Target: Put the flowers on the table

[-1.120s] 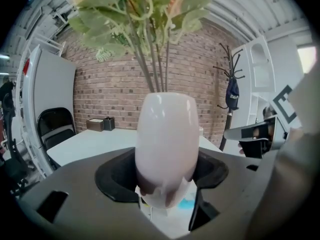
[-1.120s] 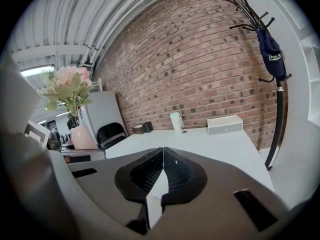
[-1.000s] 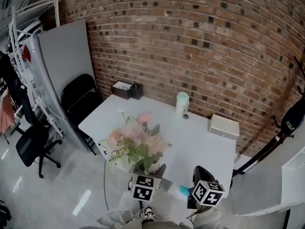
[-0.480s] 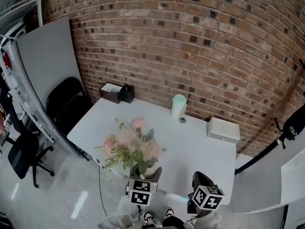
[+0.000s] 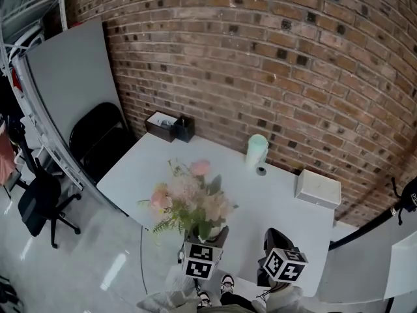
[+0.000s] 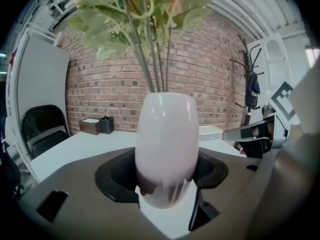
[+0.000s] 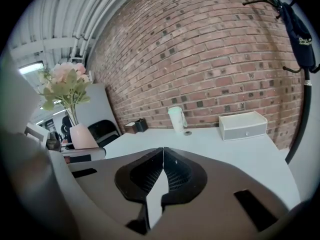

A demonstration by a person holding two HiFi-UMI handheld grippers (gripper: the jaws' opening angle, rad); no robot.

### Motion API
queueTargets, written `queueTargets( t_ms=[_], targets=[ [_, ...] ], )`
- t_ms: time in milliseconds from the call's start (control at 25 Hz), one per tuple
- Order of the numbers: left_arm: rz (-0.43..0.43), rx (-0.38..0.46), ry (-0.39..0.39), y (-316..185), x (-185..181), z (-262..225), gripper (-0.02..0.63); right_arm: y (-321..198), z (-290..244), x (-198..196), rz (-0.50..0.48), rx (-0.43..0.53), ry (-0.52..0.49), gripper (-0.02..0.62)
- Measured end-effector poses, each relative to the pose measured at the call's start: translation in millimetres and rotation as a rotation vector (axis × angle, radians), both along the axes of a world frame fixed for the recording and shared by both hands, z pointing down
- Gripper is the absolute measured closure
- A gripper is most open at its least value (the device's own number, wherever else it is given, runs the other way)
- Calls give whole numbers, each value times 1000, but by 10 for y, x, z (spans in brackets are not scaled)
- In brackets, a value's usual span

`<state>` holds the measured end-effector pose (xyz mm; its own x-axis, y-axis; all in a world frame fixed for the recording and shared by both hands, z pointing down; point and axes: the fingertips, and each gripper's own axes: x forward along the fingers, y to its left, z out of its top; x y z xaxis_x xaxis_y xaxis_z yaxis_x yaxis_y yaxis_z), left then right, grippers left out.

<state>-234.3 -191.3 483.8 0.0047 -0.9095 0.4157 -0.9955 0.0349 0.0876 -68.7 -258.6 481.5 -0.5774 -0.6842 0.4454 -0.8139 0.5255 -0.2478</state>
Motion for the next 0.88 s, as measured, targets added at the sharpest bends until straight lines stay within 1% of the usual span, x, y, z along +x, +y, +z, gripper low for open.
queueTargets(
  t_ms=[160, 400, 560, 880],
  targets=[
    [-15, -2, 8, -234, -16, -2, 318, -192, 72, -22, -16, -23, 9, 571],
    [-13, -28, 8, -534, 0, 141, 317, -477, 184, 110, 10, -44, 20, 571],
    [7, -40, 11, -789, 64, 223, 318, -664, 287, 250, 45, -65, 23, 571],
    [54, -31, 12, -1477, 275, 342, 318, -1056, 484, 532, 94, -104, 42, 571]
  ],
)
